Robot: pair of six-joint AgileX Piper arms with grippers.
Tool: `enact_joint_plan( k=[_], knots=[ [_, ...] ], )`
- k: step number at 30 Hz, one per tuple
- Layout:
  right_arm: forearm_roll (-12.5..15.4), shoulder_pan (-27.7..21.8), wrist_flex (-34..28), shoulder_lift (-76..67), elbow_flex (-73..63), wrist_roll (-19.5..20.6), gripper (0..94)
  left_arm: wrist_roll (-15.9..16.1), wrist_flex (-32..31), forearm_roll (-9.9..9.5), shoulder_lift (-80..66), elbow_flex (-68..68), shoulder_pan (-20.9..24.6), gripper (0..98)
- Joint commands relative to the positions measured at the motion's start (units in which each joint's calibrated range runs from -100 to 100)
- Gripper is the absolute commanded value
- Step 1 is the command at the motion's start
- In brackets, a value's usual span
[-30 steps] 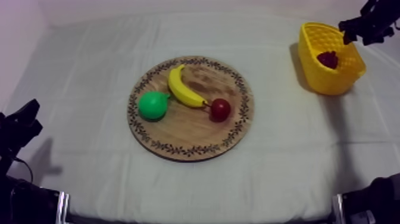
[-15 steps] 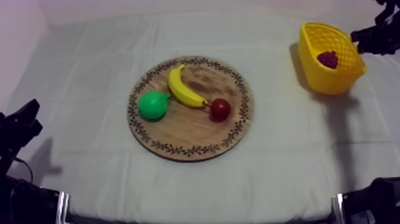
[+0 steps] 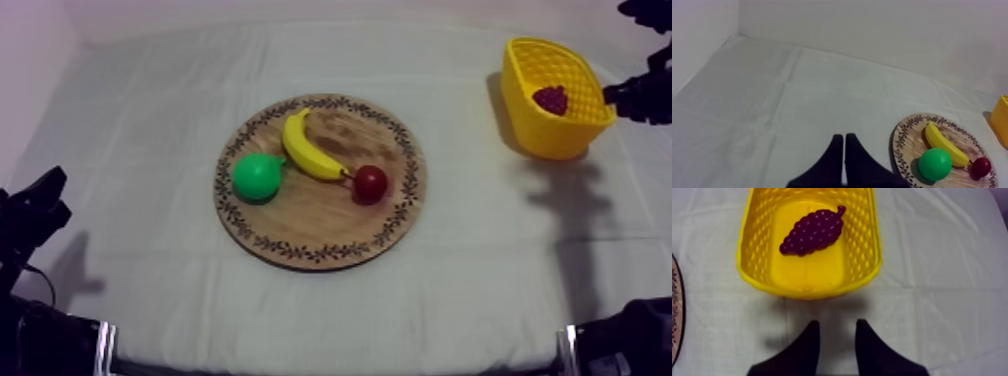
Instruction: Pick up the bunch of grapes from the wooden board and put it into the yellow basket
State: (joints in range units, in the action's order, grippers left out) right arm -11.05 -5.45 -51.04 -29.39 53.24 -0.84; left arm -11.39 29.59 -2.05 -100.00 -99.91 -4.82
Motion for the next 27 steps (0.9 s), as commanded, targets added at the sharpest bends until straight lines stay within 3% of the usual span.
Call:
enact_joint_plan(
  k=[1,9,17,27],
  knots=[
    [-0.28,0.12,0.05,-2.82,2.42,0.20,18.0,-0.01,-0.01,-0.02,0.00,0.02,0.00,0.1],
    [-2.40,0.68,2.57,-12.42,10.74,2.89,2.5,-0.01,-0.01,-0.02,0.00,0.02,0.00,0.1],
    [-3.47,1.46,8.23,-23.72,21.04,3.54,0.8,-0.01,-0.01,-0.02,0.00,0.02,0.00,0.1],
    [-6.75,2.01,21.27,-37.60,35.44,6.37,0.6,0.00,-0.01,-0.02,0.00,0.02,0.00,0.1]
  ],
)
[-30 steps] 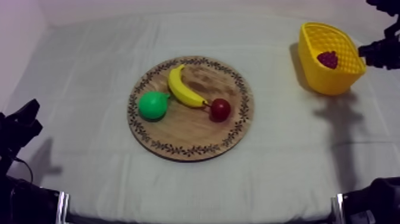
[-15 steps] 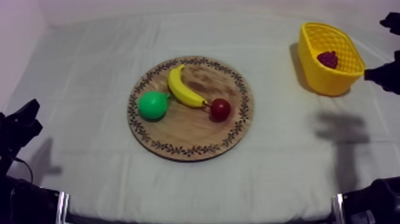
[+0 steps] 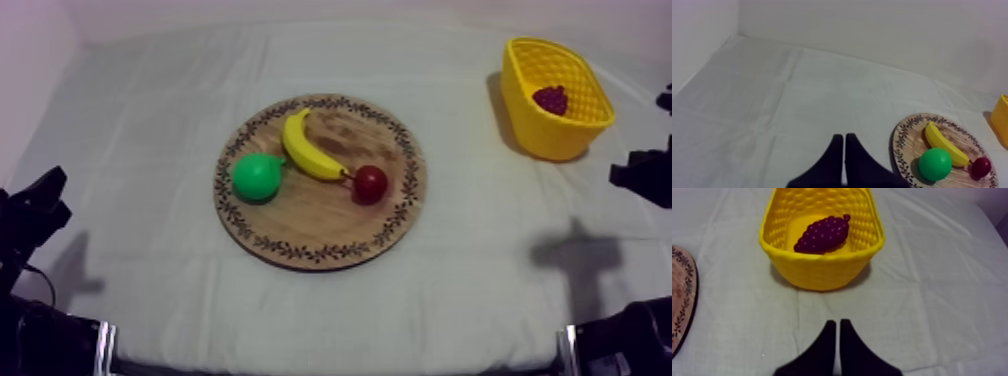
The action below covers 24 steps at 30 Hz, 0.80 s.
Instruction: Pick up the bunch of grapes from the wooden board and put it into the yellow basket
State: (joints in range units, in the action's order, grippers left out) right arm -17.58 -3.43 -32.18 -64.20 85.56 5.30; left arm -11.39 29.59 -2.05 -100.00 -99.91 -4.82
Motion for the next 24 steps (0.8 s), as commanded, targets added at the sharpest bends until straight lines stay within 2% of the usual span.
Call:
enact_joint_plan(
  k=[1,3,8,16,20,24],
  knots=[
    [-0.35,0.03,3.67,-4.24,4.55,0.34,0.6,-0.01,-0.01,-0.02,0.00,0.02,0.00,0.1],
    [-0.18,0.11,5.84,-7.17,7.14,0.46,0.5,-0.01,-0.01,-0.02,0.00,0.02,0.00,0.1],
    [3.37,0.19,8.86,-13.77,11.26,-1.64,0.4,0.01,-0.01,-0.02,0.00,0.02,0.00,0.1],
    [13.71,0.48,10.99,-20.90,14.09,-9.87,1.0,0.00,-0.01,-0.02,0.00,0.02,0.00,0.1],
    [17.95,0.78,9.17,-22.87,14.27,-14.49,0.6,-0.01,-0.01,-0.02,0.00,0.02,0.00,0.1],
    [21.08,0.77,6.44,-24.78,14.31,-17.48,0.4,-0.01,-0.01,-0.02,0.00,0.02,0.00,0.1]
  ],
)
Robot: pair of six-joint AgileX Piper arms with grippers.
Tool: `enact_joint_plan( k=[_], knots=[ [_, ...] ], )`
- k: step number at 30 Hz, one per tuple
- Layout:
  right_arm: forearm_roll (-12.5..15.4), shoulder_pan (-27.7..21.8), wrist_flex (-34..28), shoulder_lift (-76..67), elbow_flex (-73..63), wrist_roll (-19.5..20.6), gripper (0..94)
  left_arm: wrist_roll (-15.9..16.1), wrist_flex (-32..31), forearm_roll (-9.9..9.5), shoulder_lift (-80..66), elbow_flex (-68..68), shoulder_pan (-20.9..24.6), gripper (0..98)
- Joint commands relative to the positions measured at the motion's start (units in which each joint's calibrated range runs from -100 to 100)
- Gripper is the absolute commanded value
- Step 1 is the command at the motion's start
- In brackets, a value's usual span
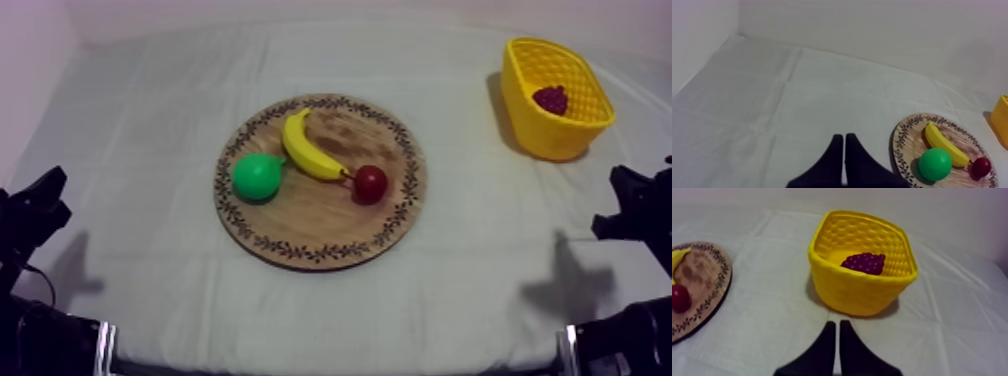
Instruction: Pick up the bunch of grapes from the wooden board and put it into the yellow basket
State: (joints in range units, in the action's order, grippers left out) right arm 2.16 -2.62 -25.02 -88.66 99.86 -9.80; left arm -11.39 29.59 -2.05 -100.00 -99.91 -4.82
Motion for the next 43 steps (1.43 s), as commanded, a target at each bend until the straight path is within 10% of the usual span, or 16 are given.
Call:
enact_joint_plan(
  k=[1,43],
  knots=[
    [1.77,-0.04,-1.44,-0.75,0.01,-2.70,0.4,-0.01,-0.01,-0.02,0.00,0.02,0.00,0.1],
    [-1.16,1.16,-10.30,-7.01,0.02,-2.16,0.3,-0.01,-0.01,-0.02,0.00,0.02,0.00,0.1]
  ],
)
